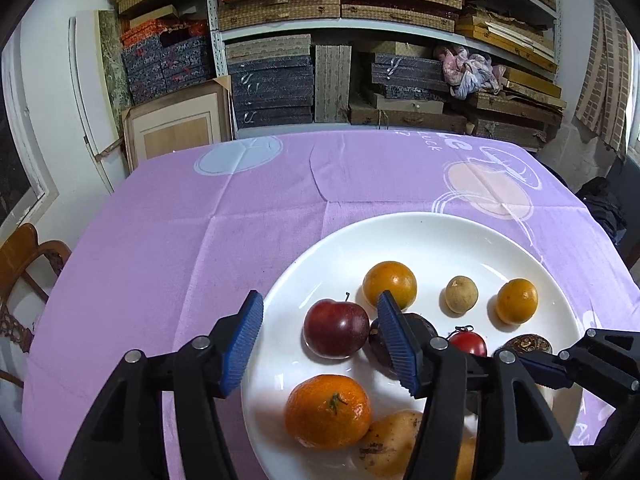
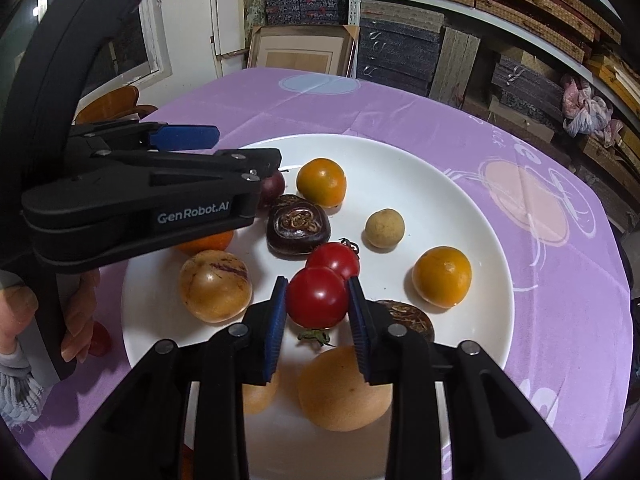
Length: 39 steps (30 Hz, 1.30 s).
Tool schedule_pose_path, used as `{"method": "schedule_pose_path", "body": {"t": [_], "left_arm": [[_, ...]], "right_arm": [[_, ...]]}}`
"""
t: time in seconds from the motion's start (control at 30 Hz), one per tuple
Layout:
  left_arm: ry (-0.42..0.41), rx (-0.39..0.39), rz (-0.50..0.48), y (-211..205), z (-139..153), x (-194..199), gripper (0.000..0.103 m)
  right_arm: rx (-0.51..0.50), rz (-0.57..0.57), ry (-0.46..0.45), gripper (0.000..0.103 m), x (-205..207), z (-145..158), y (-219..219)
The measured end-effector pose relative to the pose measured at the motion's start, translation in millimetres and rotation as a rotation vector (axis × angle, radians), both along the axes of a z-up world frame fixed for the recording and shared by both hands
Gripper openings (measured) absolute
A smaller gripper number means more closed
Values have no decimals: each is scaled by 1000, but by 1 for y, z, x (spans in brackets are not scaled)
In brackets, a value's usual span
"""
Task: Organize fruits
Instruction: 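Lower the plum and red tomato onto the white plate and open both grippers, then withdraw both grippers from the plate back toward the remaining fruit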
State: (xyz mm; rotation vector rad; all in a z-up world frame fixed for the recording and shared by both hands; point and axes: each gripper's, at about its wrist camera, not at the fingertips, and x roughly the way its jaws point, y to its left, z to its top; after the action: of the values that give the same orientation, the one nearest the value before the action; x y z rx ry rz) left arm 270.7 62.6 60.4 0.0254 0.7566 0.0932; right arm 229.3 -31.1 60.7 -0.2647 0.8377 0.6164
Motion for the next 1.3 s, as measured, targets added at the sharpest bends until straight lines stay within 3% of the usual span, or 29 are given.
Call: {"method": "schedule_pose_path", "body": {"t": [0.1,0.17,0.27,0.53,0.63,0.77,0.93,1.0,1.1,1.3], "left_arm": [[-18,15,-8,-4,7,-8,62],[-38,26,-7,-7,12,-15,69],[-69,41,2,-9,22,-28,71],[-91,51,13,-8,36,-76,75],[-86,35,20,-2,35,-103,75],[-73,-12,60,16,24,-151,94],[-6,-57,83,32,-3,-208,96],[14,-69,94,35,-14,-221,97],[38,-88,101,39,-26,-225,97],[70,-79,76,28,-32,-206,97]], "right_arm": [[19,-8,-3,33,-3,4,-6],[35,-15,-6,33,-6,9,-12],[56,-28,-22,40,-17,19,-24],[119,-73,-59,51,-71,38,-73],[145,-100,-73,70,-104,37,-94],[155,-141,-96,86,-147,26,-117],[222,-236,-103,95,-182,-1,-152],[268,-264,-51,97,-182,-7,-163],[338,-318,-29,97,-180,-11,-180],[365,-365,58,99,-171,-24,-192]]}}
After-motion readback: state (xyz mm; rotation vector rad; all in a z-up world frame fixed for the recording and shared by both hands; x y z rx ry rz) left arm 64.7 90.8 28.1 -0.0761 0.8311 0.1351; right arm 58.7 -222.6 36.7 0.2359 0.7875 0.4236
